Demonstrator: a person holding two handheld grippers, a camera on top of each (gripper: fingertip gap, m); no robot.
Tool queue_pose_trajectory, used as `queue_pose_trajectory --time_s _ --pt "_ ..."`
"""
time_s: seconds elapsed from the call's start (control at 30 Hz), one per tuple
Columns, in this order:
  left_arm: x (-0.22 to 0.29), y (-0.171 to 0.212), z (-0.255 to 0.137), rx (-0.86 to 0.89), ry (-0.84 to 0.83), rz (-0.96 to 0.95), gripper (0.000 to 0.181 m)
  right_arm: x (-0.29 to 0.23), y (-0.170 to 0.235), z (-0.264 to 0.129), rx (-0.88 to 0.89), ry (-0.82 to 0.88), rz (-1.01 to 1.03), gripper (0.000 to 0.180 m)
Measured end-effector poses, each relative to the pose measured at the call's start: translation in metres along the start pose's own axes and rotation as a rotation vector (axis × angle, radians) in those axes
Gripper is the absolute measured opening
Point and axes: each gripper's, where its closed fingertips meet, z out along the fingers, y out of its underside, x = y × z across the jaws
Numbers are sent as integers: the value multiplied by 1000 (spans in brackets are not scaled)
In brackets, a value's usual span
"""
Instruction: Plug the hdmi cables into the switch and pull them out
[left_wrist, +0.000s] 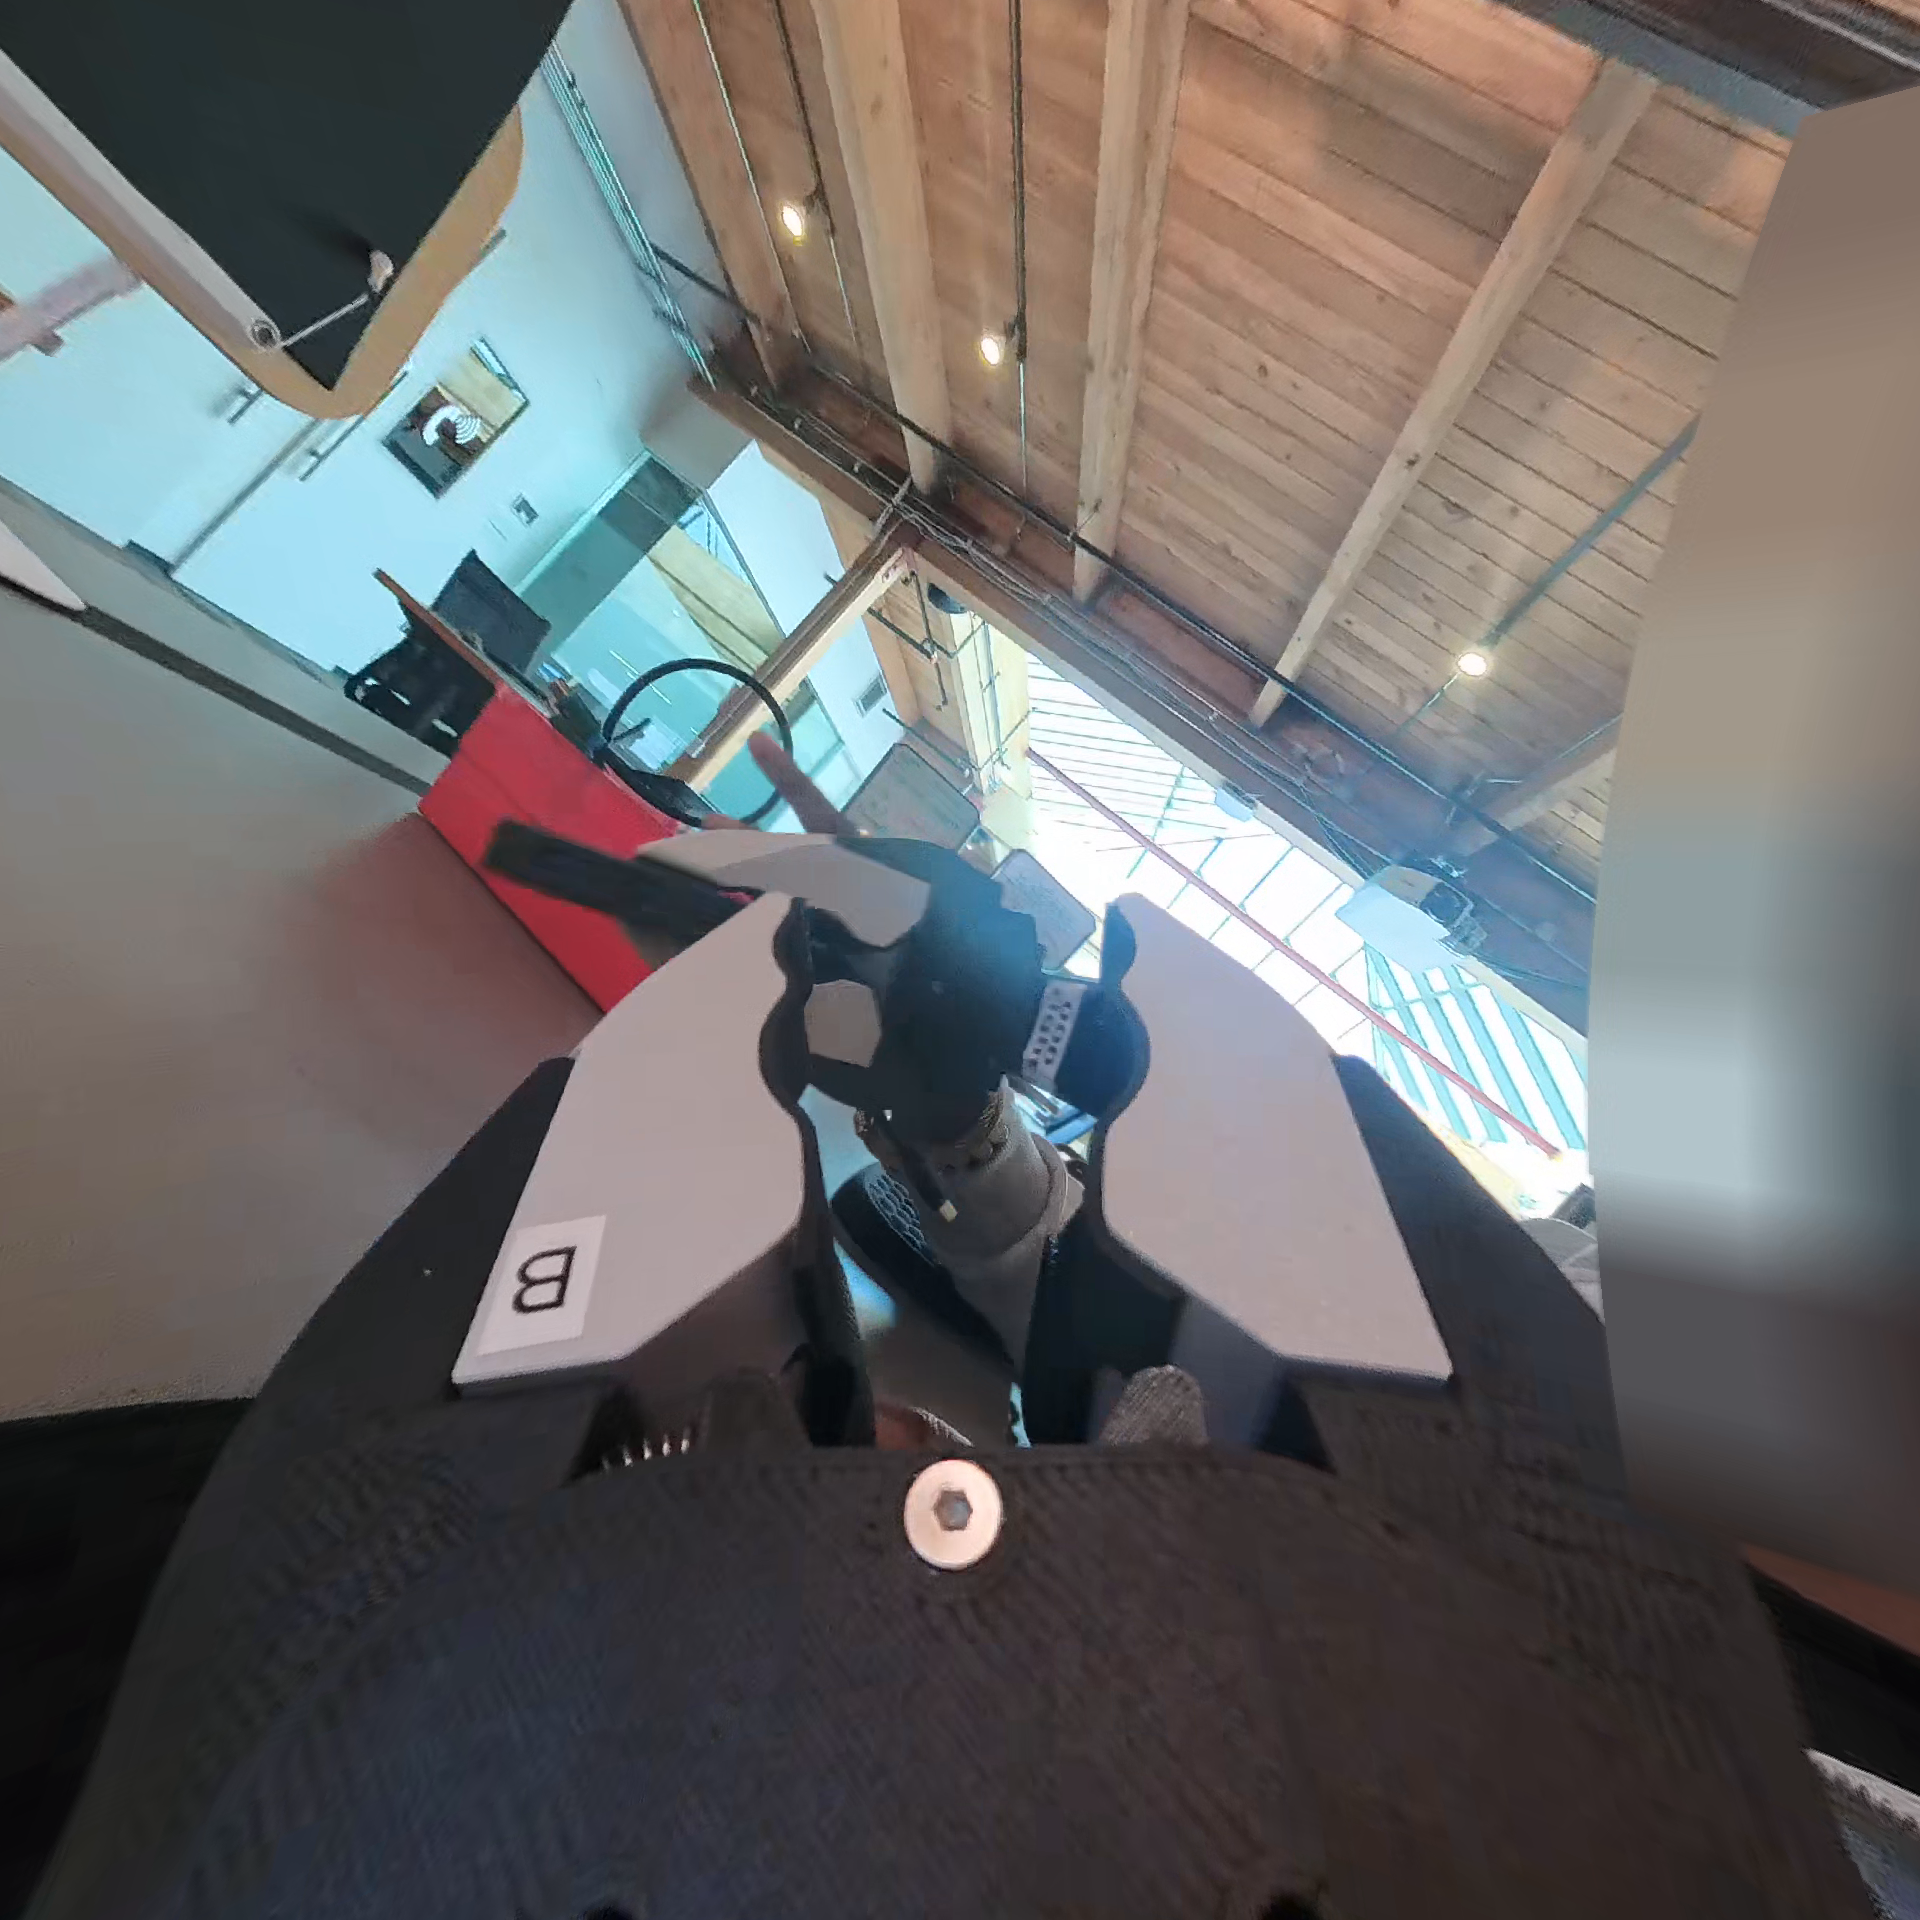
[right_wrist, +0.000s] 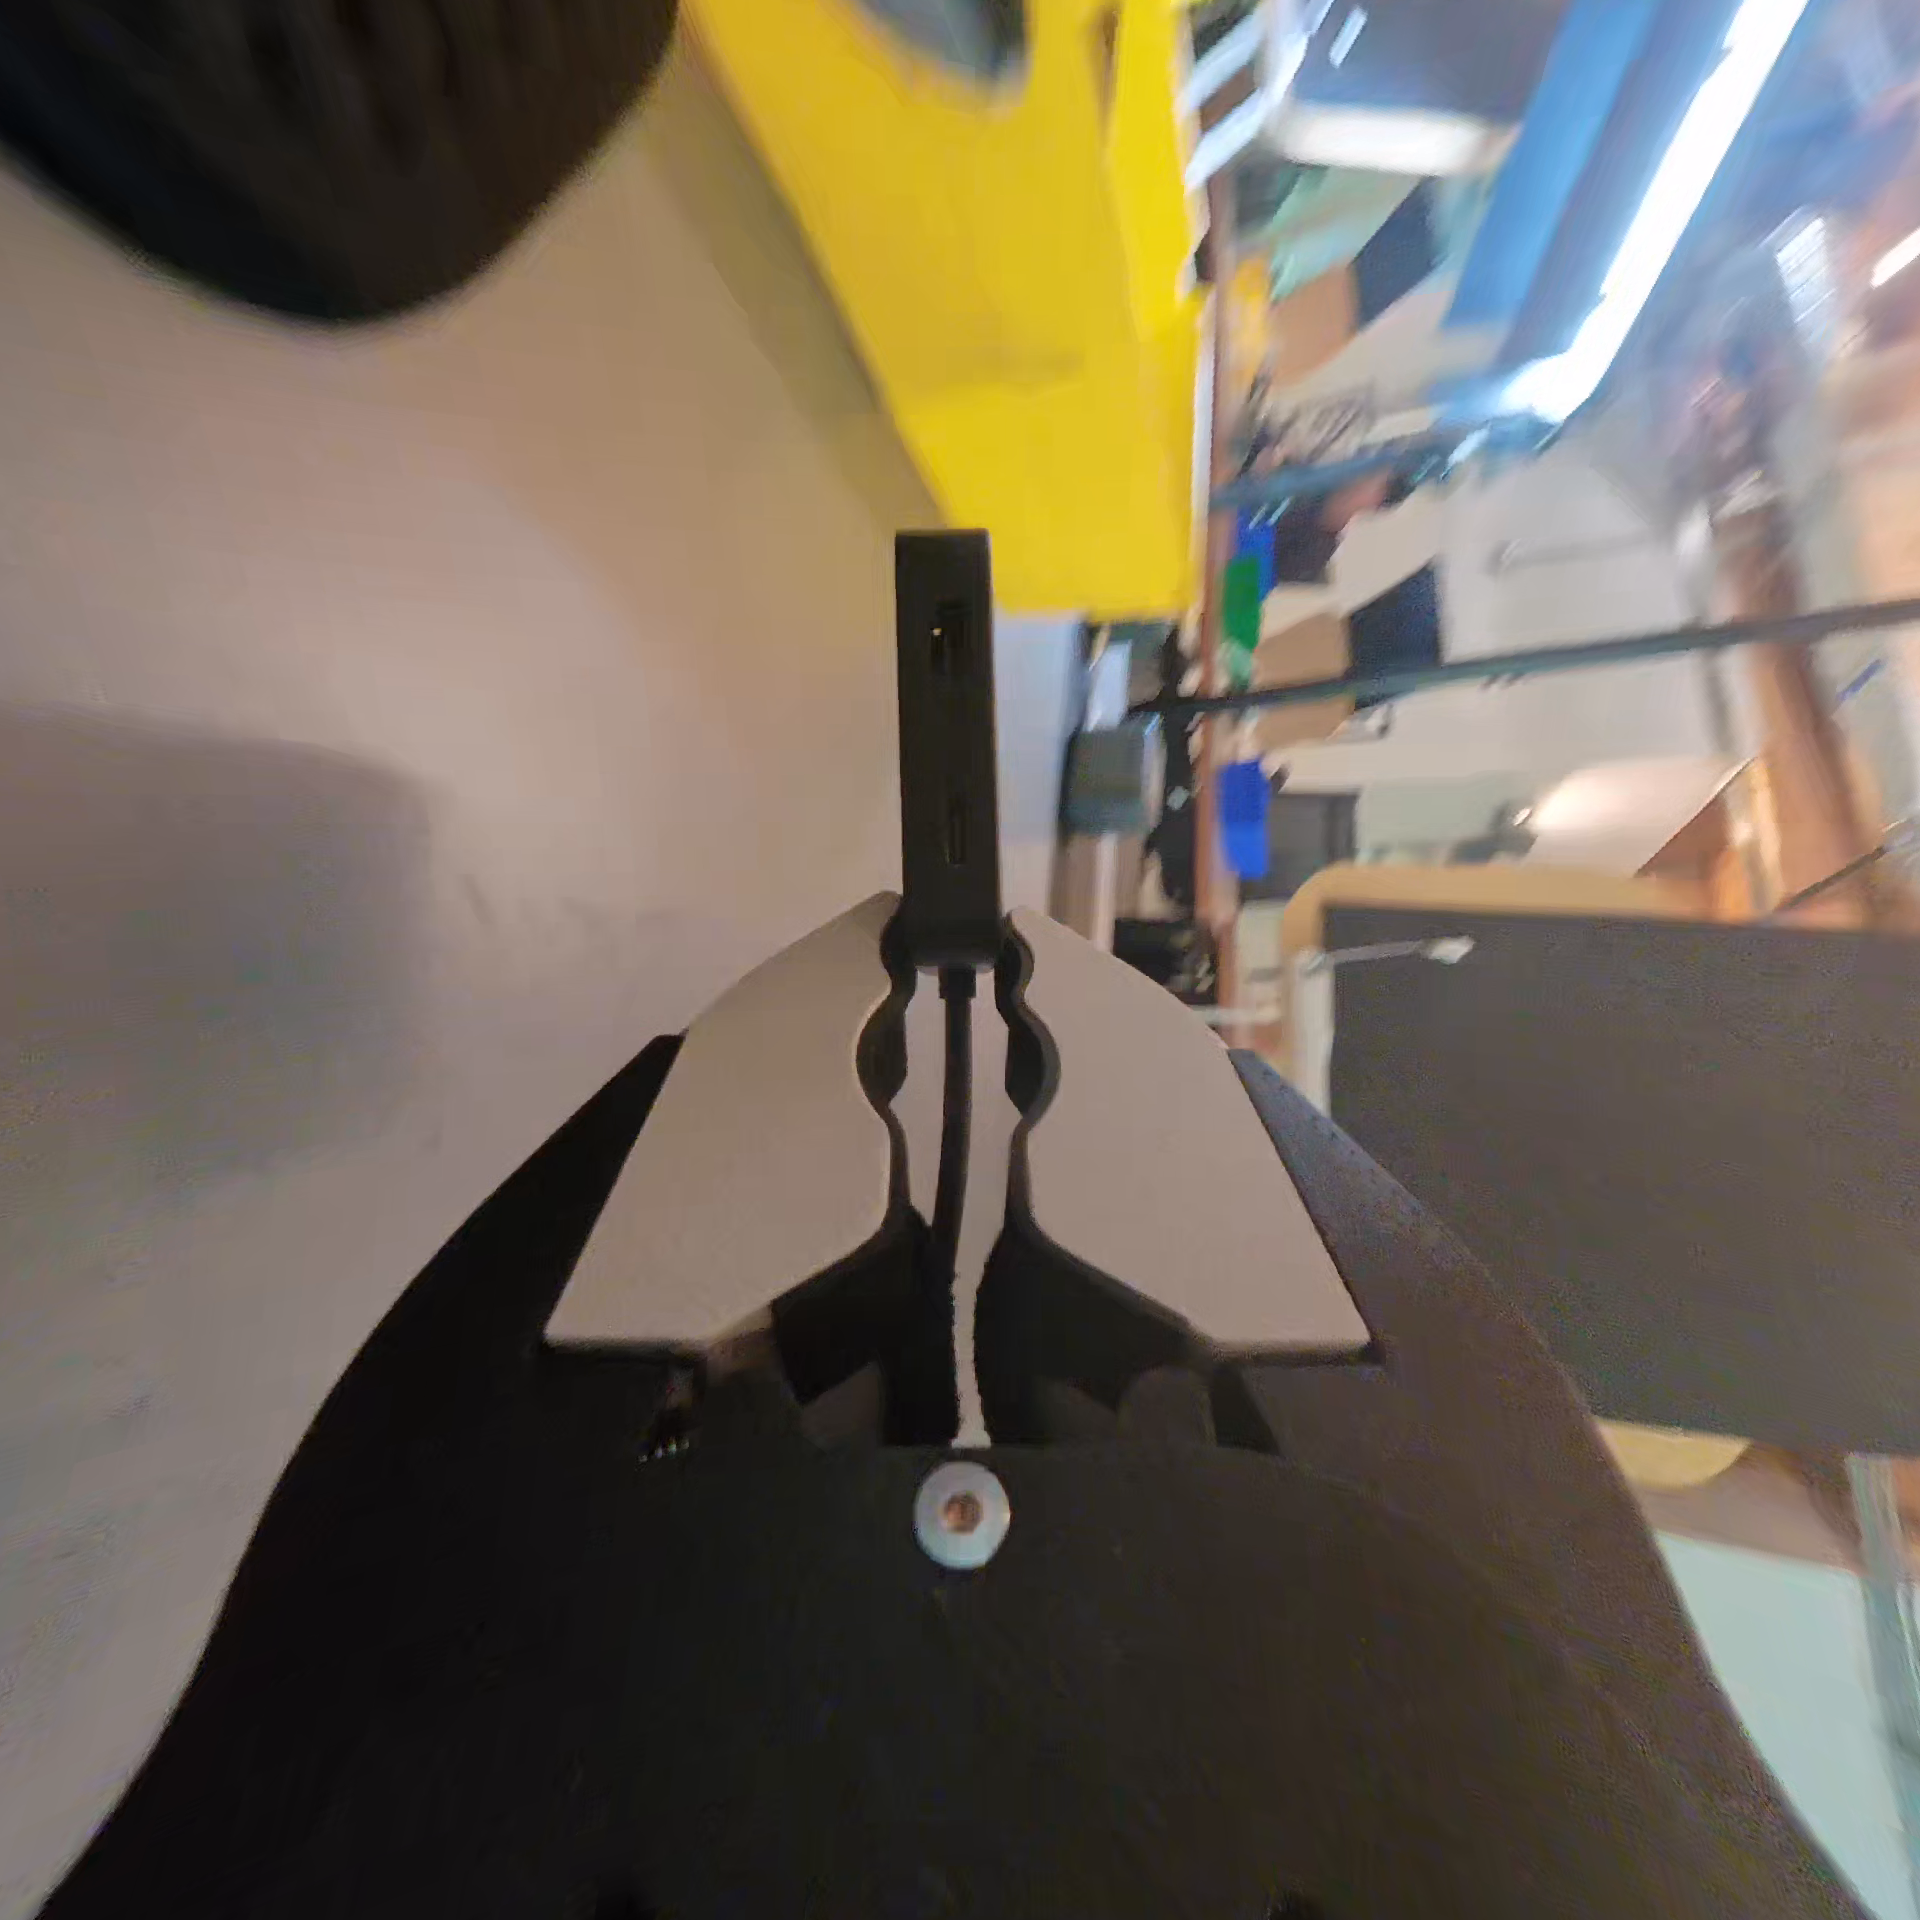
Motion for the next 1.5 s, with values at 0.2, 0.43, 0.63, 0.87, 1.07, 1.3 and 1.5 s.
queue_pose_trajectory --time_s 0.2,0.43,0.63,0.87,1.07,1.3,1.5 --pt "3 3 1 -15 11 19 52 -38 62 21 -252 -172 37 14" --pt "4 2 1 -10 17 23 49 -46 66 23 -225 -249 204 14" --pt "3 22 6 -229 -135 463 58 -54 9 -2 108 -574 626 14" --pt "-25 59 5 -662 -282 923 55 -69 -43 -41 353 -912 760 14" --pt "-15 77 12 -714 -160 788 13 -74 -58 -53 406 -983 737 14" --pt "-4 39 7 -455 -182 646 13 20 -53 -48 682 -616 1094 41" --pt "-7 -24 -11 6 -271 424 12 141 75 -74 774 324 1520 49"
